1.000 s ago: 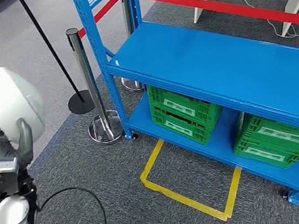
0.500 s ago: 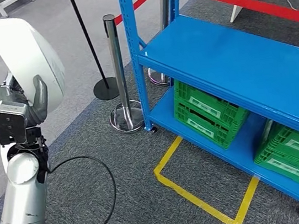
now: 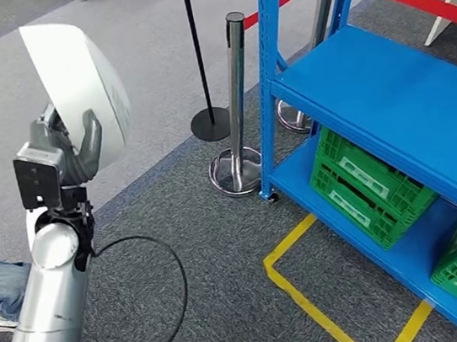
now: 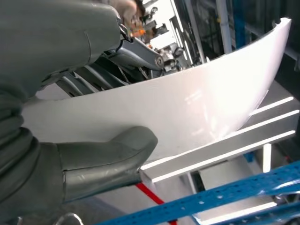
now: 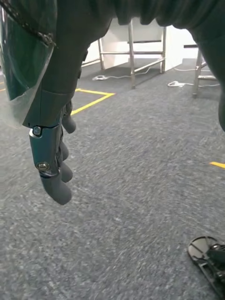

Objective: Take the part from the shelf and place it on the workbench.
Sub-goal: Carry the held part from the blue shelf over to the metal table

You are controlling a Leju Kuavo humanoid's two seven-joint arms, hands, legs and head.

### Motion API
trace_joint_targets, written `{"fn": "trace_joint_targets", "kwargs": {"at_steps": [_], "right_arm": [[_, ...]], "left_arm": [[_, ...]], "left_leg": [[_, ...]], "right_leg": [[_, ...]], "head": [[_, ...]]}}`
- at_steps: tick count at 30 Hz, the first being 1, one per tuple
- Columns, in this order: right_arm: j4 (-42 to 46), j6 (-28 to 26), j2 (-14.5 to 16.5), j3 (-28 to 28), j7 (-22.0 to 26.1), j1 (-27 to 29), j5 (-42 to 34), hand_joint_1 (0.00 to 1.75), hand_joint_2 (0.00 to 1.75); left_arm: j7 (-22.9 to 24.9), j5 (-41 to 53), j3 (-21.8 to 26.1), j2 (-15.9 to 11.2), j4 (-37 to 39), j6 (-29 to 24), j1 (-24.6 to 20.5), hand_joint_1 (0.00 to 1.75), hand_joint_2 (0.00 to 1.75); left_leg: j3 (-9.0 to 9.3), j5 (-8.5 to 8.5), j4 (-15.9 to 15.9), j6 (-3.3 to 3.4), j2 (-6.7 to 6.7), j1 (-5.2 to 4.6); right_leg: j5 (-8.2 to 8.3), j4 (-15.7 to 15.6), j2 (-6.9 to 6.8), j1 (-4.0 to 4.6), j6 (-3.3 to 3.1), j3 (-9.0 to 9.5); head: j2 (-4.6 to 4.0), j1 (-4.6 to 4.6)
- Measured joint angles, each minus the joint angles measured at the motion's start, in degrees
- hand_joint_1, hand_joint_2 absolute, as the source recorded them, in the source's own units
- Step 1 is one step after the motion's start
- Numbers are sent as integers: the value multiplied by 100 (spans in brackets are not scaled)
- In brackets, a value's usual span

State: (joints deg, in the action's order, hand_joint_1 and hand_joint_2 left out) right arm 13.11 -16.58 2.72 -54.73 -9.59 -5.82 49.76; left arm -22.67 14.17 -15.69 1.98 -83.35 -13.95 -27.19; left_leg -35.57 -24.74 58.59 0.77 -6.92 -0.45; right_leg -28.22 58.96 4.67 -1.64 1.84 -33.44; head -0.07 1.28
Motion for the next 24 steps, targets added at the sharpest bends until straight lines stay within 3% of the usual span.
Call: {"fn": "trace_joint_targets", "kwargs": {"at_steps": [2, 3, 6, 7, 8, 9, 11, 12, 14, 15, 16, 17, 19, 21, 23, 24], "right_arm": [[-2, -82, 28, -1, 15, -1, 14, 0, 175], [-3, -127, 43, -2, 14, 2, 11, 0, 175], [-4, -205, 60, -4, 14, 38, -3, 0, 175], [-4, -213, 61, -4, 15, 47, -8, 0, 175], [-4, -218, 63, -5, 15, 49, -14, 0, 175], [-4, -227, 66, -5, 15, 45, -25, 0, 175], [-4, -260, 82, -9, 15, 32, -56, 0, 175], [-4, -282, 91, -13, 15, 27, -75, 0, 175], [-4, -334, 120, -31, 20, 21, -109, 0, 175], [-4, -365, 141, -43, 22, 14, -125, 0, 175], [-4, -396, 168, -54, 24, 6, -138, 0, 175], [-4, -426, 194, -62, 20, -3, -149, 0, 175], [-5, -460, 236, -81, 9, 2, -156, 0, 175], [-9, -470, 264, -101, 10, 33, -158, 0, 175], [-11, -469, 277, -111, 17, 58, -179, 0, 175], [-11, -468, 277, -119, 17, 62, -196, 0, 175]], "left_arm": [[-118, -110, 37, -129, -274, 5, 423, 175, 175], [-174, -170, 67, -193, -421, 24, 627, 175, 175], [-279, -258, 143, -322, -761, 69, 1098, 175, 175], [-289, -266, 156, -350, -830, 77, 1217, 175, 175], [-294, -269, 166, -376, -888, 88, 1325, 175, 175], [-301, -262, 175, -405, -948, 102, 1435, 175, 175], [-328, -219, 187, -462, -1066, 125, 1638, 175, 175], [-350, -186, 189, -487, -1116, 124, 1724, 175, 175], [-411, -119, 198, -520, -1200, 76, 1889, 175, 175], [-449, -89, 216, -538, -1244, 39, 1985, 175, 175], [-485, -63, 243, -558, -1291, 2, 2088, 175, 175], [-514, -46, 273, -578, -1346, -29, 2195, 175, 175], [-556, -29, 322, -615, -1440, -64, 2328, 175, 175], [-576, -28, 345, -633, -1501, -76, 2402, 175, 175], [-586, -28, 374, -641, -1538, -80, 2497, 175, 175], [-604, -28, 403, -646, -1569, -87, 2560, 175, 175]], "left_leg": [[-12, -20, 15, -58, -37, 4], [-50, -91, 112, -89, 62, -1], [-488, -584, 1064, -181, 532, 16], [-657, -715, 1417, -199, 604, 32], [-743, -740, 1599, -207, 635, 45], [-724, -659, 1571, -207, 655, 54], [-365, -281, 889, -178, 778, 53], [-164, -150, 504, -150, 931, 19], [40, -64, 81, -78, 1135, -44], [42, -88, 53, -48, 1146, -73], [34, -82, 41, -19, 1074, -73], [44, -72, 15, 9, 1009, -62], [73, -46, -40, 83, 869, -25], [83, -37, -58, 132, 705, -6], [86, -41, -53, 142, 526, -12], [93, -43, -49, 142, 432, -13]], "right_leg": [[-3, -10, -122, -9, -72, 30], [-7, -23, -190, -15, -110, 50], [-48, -36, -450, 15, -202, 103], [-66, -35, -549, 28, -214, 118], [-83, -35, -645, 37, -217, 133], [-103, -35, -739, 42, -215, 152], [-149, -35, -901, 48, -199, 210], [-175, -34, -971, 63, -181, 237], [-217, -39, -1096, 92, -133, 272], [-230, -48, -1158, 105, -107, 287], [-240, -61, -1218, 106, -82, 309], [-272, -55, -1207, 100, -52, 318], [-468, 213, -924, 84, -14, 209], [-809, 929, -575, 75, -11, -148], [-966, 1542, -485, 77, -12, -506], [-879, 1570, -473, 78, -15, -566]], "head": [[0, 5], [0, 26], [0, 77], [0, 76], [0, 76], [0, 77], [0, 79], [0, 78], [0, 71], [0, 67], [0, 64], [-1, 61], [-1, 41], [0, 14], [0, 7], [0, 5]]}}
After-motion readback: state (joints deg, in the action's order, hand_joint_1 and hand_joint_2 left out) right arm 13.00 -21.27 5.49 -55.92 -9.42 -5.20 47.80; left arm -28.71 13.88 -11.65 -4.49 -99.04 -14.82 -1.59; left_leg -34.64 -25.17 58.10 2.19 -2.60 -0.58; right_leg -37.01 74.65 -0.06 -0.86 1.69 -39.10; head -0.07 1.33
